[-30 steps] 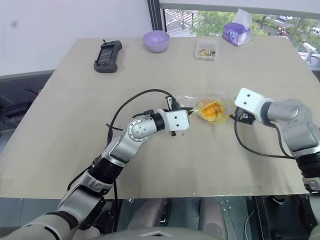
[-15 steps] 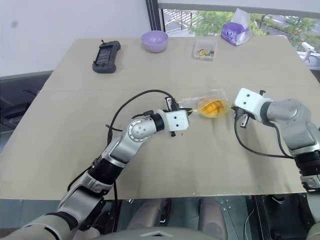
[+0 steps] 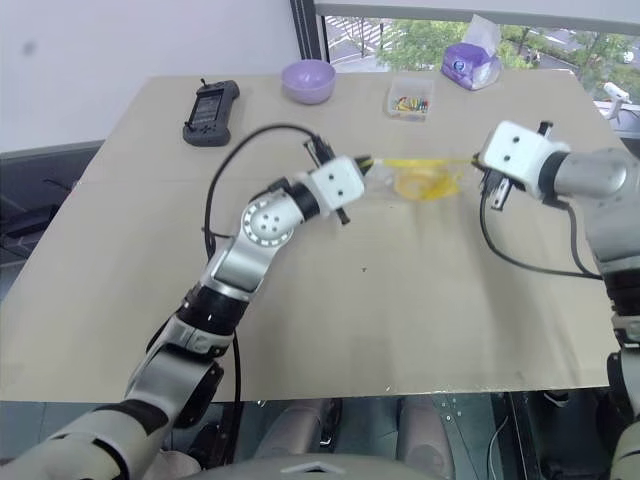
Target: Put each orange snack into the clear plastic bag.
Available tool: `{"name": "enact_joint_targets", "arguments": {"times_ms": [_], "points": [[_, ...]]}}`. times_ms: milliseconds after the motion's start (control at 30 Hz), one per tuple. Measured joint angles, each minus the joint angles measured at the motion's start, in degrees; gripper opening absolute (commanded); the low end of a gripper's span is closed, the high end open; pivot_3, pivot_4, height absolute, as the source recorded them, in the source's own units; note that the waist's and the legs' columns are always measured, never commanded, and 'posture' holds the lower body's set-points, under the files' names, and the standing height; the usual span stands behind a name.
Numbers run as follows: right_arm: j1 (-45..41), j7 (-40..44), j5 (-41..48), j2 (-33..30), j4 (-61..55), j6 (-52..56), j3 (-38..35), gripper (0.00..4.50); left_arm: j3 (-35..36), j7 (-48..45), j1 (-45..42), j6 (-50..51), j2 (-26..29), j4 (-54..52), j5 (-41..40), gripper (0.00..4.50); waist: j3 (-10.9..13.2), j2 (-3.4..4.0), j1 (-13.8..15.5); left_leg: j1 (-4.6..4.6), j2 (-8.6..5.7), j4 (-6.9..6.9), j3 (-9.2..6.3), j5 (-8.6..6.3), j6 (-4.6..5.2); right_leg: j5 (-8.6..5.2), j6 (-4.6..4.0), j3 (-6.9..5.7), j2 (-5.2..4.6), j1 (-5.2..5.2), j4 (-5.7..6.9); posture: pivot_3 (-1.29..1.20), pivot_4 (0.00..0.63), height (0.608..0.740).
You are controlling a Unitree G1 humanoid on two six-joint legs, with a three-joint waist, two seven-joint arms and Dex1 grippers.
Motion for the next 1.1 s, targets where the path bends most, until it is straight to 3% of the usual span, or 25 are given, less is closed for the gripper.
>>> {"name": "enact_joint_targets", "arguments": {"times_ms": [200, 300, 400, 700, 1100], "points": [[6.7, 3.6, 1.6, -1.3, -6.0, 3.5, -0.1, 0.03, -1.9, -1.9, 5.9, 0.1, 0.8, -2.5, 0.1, 0.0, 0.0, 0.02, 0.1, 0.04, 0.01, 0.06, 0.01, 0.0, 0.0, 0.0, 0.0, 0.01, 0.01, 0.02, 0.1, 0.0, 0.15, 0.74], [8.3, 5.3, 2.2, -1.8, -6.6, 4.4, 0.0, 0.93, -3.0, -2.5, 7.7, 1.1, 0.7, -2.5, 0.1, 0.0, 0.0, 0.02, 0.1, 0.03, 0.01, 0.13, 0.02, 0.0, 0.01, 0.0, 0.0, 0.04, 0.0, 0.0, 0.19, 0.0, 0.15, 0.74], [9.1, 7.8, 3.3, -4.1, -8.9, 6.3, -0.7, 2.18, -3.0, -2.5, 7.7, 2.1, 0.5, -3.9, 0.1, 0.0, 0.0, 0.02, 0.2, 0.03, 0.02, 0.13, -0.01, 0.0, 0.0, 0.0, 0.0, 0.02, 0.01, 0.01, 0.21, 0.0, 0.15, 0.74], [9.0, 16.2, 12.3, -6.4, -22.8, 16.2, -1.4, 2.18, -3.1, -3.0, 7.7, 2.6, -0.3, -4.9, 0.1, 0.0, 0.0, 0.02, 0.1, 0.04, 0.06, 0.13, 0.01, 0.0, 0.01, 0.0, 0.0, 0.03, 0.01, 0.02, 0.21, 0.0, 0.15, 0.74], [5.2, 10.0, 7.8, 5.7, -20.5, 9.5, 4.7, 2.18, -3.2, -5.9, 7.8, 2.6, -1.4, -8.2, -1.8, 0.0, 0.0, 0.0, 0.2, 0.02, 0.04, 0.15, -0.03, 0.0, 0.0, 0.0, 0.0, 0.0, 0.0, 0.01, 0.22, 0.0, 0.15, 0.74]]}}
